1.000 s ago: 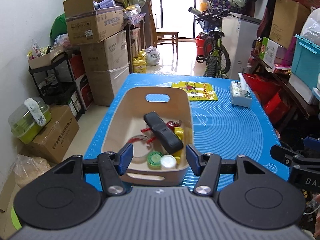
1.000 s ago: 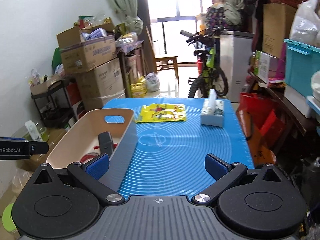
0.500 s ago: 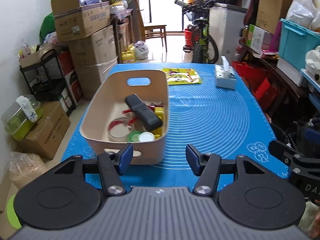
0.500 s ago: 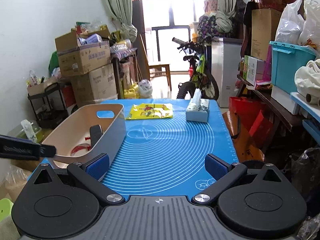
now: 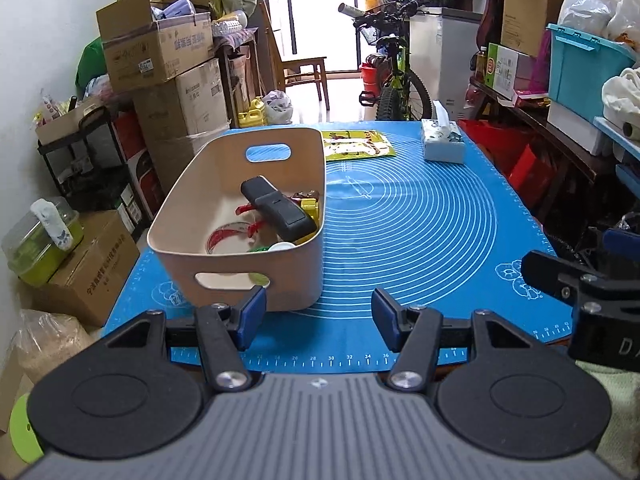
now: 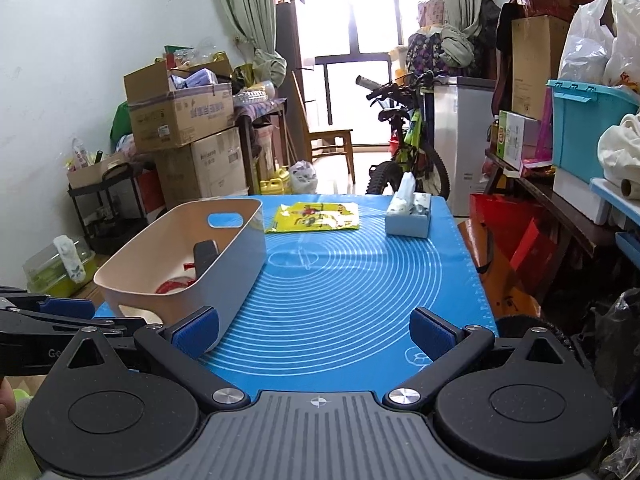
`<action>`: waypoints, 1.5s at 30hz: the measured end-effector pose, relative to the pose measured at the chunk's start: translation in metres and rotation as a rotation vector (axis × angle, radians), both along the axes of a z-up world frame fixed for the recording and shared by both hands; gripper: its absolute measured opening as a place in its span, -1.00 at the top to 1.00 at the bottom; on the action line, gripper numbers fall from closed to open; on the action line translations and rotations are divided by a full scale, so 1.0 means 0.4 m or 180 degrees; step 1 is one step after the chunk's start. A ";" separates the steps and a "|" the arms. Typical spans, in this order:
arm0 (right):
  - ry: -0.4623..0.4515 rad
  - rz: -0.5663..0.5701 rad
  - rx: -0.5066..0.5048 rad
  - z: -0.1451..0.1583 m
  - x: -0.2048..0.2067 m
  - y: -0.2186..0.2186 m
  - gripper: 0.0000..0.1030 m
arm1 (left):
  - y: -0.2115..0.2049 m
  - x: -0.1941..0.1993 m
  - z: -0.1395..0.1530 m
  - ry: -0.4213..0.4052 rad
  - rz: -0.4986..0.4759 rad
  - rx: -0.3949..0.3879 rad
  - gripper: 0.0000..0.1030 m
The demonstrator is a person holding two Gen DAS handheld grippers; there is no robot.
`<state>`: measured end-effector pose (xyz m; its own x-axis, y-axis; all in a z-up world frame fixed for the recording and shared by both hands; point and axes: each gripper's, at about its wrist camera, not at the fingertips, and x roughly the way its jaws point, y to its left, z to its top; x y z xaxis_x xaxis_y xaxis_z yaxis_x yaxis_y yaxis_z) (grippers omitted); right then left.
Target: Organize rigid objects
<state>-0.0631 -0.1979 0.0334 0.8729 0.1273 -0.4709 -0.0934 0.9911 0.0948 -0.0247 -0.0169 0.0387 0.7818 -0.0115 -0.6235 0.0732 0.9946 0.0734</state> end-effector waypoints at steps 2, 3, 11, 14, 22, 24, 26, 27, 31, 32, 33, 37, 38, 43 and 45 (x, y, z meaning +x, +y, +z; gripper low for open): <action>-0.0012 0.0020 -0.0011 -0.007 -0.001 0.006 -0.95 | 0.002 -0.003 -0.002 -0.0036 0.0012 -0.0007 -0.16; -0.0014 0.0032 -0.0021 -0.010 -0.001 0.010 -0.95 | 0.002 -0.006 -0.003 -0.0058 0.0008 -0.0005 -0.16; -0.0011 0.0074 -0.0057 -0.021 0.004 0.023 -0.95 | 0.005 -0.007 -0.018 -0.0062 0.0012 -0.0013 -0.16; -0.0002 0.0074 -0.0076 -0.023 0.007 0.021 -0.95 | 0.004 -0.009 -0.018 -0.0083 0.0002 -0.0007 -0.16; -0.0016 0.0074 -0.0108 -0.026 0.004 0.022 -0.95 | 0.006 -0.013 -0.022 -0.0096 -0.0002 -0.0016 -0.16; -0.0017 0.0077 -0.0122 -0.026 0.004 0.021 -0.95 | 0.007 -0.013 -0.022 -0.0098 0.0000 -0.0019 -0.16; -0.0015 0.0076 -0.0121 -0.027 0.005 0.020 -0.95 | 0.007 -0.012 -0.022 -0.0093 -0.0003 -0.0019 -0.16; -0.0014 0.0075 -0.0121 -0.027 0.005 0.021 -0.95 | 0.008 -0.013 -0.022 -0.0092 -0.0001 -0.0020 -0.16; -0.0017 0.0069 -0.0126 -0.028 0.005 0.019 -0.95 | 0.008 -0.013 -0.022 -0.0100 0.0004 -0.0021 -0.16; -0.0015 0.0071 -0.0127 -0.028 0.006 0.018 -0.95 | 0.008 -0.013 -0.022 -0.0098 0.0003 -0.0027 -0.16; -0.0013 0.0067 -0.0130 -0.029 0.005 0.019 -0.95 | 0.007 -0.011 -0.022 -0.0099 0.0008 -0.0027 -0.16; -0.0010 0.0060 -0.0135 -0.032 0.005 0.019 -0.95 | 0.007 -0.011 -0.022 -0.0096 0.0005 -0.0029 -0.16; -0.0009 0.0062 -0.0136 -0.032 0.005 0.020 -0.95 | 0.006 -0.010 -0.022 -0.0092 0.0001 -0.0031 -0.16; -0.0012 0.0062 -0.0140 -0.032 0.005 0.018 -0.96 | 0.006 -0.009 -0.022 -0.0088 -0.0005 -0.0039 -0.16; -0.0012 0.0061 -0.0138 -0.032 0.005 0.019 -0.95 | 0.006 -0.009 -0.023 -0.0088 -0.0006 -0.0038 -0.16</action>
<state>-0.0611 -0.1902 0.0208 0.8722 0.1236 -0.4732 -0.1127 0.9923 0.0513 -0.0281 -0.0145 0.0296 0.7986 -0.0204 -0.6015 0.0733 0.9953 0.0635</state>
